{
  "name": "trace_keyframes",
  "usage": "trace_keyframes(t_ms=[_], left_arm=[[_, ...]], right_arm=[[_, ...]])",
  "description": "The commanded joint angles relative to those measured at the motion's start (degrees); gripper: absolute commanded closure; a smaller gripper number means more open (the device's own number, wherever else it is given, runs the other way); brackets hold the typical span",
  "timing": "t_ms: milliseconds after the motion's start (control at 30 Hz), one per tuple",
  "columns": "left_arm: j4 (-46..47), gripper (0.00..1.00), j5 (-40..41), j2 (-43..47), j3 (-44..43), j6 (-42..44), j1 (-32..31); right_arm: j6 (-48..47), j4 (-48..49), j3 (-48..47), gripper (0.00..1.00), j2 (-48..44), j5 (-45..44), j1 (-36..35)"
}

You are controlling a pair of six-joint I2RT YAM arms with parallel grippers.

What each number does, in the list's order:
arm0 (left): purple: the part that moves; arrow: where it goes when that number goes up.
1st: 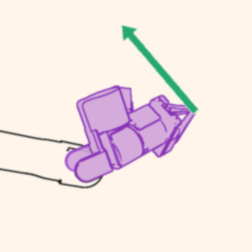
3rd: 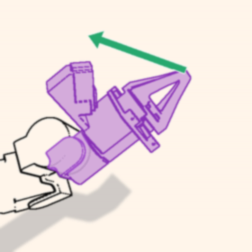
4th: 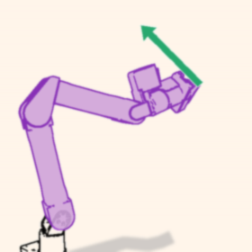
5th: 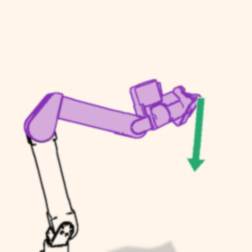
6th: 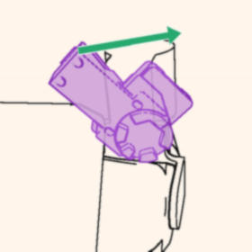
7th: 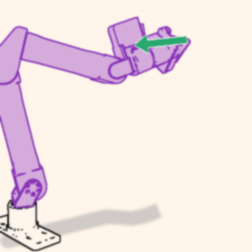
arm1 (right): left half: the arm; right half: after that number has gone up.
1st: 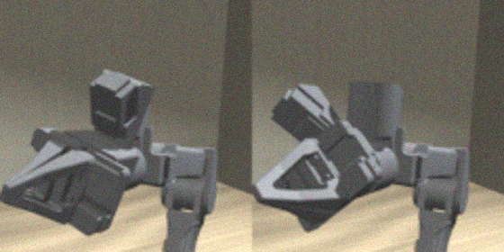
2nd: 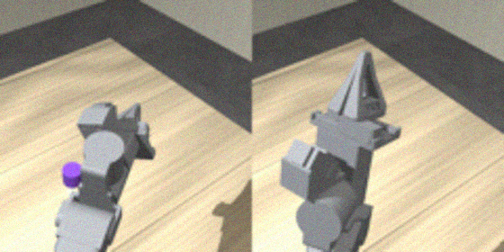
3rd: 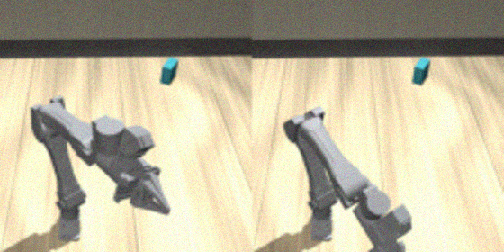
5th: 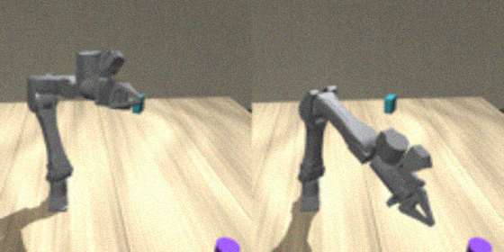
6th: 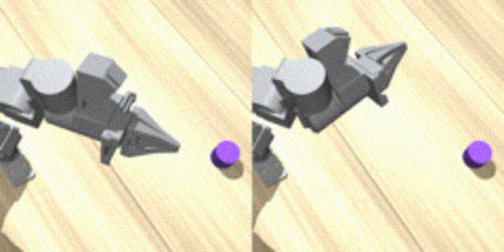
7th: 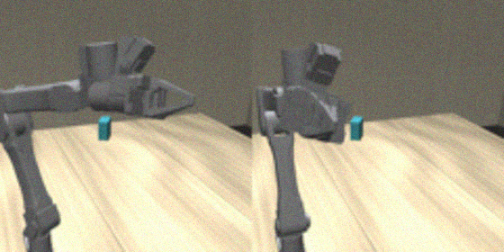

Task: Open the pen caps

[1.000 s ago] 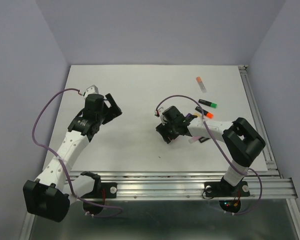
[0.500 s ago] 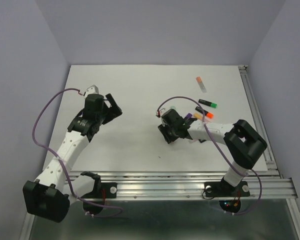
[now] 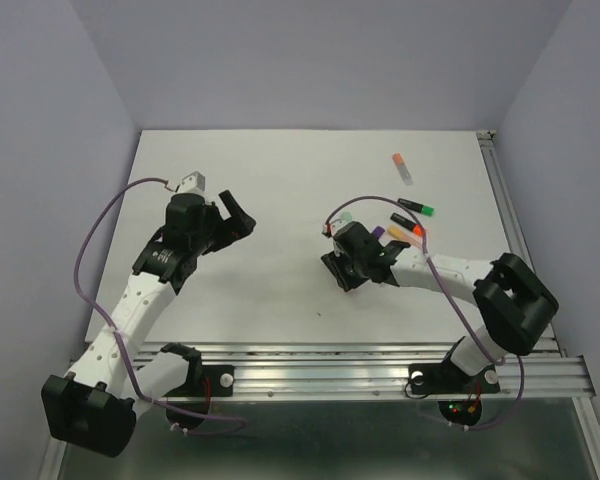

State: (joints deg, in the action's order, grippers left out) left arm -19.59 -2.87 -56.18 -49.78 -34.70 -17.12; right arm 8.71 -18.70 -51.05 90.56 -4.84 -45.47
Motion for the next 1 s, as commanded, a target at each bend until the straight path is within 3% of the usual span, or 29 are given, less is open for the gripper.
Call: trace_keyframes(t_ms=[0, 300, 633, 767, 967], left_arm=[[7.46, 0.01, -9.25, 3.18, 2.93, -1.15, -2.81], [22.75, 0.01, -9.53, 5.12, 7.68, -9.77, -13.01], [23.99, 0.02, -2.58, -3.04, 4.87, -12.50, -19.61], [24.08, 0.09, -2.14, -5.78, 2.85, -11.62, -20.14], [26.18, 0.28, -1.70, -7.36, 1.61, -12.67, -21.02]], right_arm=[[4.90, 9.79, 1.65, 0.82, -7.85, 1.06, -0.67], [9.39, 16.15, 0.42, 0.82, -15.42, 13.89, -0.93], [12.82, 22.56, -0.10, 0.82, -18.67, 19.25, -1.46], [13.26, 22.74, -0.89, 0.82, -19.37, 20.48, -1.46], [13.96, 21.86, -2.04, 0.82, -17.53, 19.53, -1.55]])
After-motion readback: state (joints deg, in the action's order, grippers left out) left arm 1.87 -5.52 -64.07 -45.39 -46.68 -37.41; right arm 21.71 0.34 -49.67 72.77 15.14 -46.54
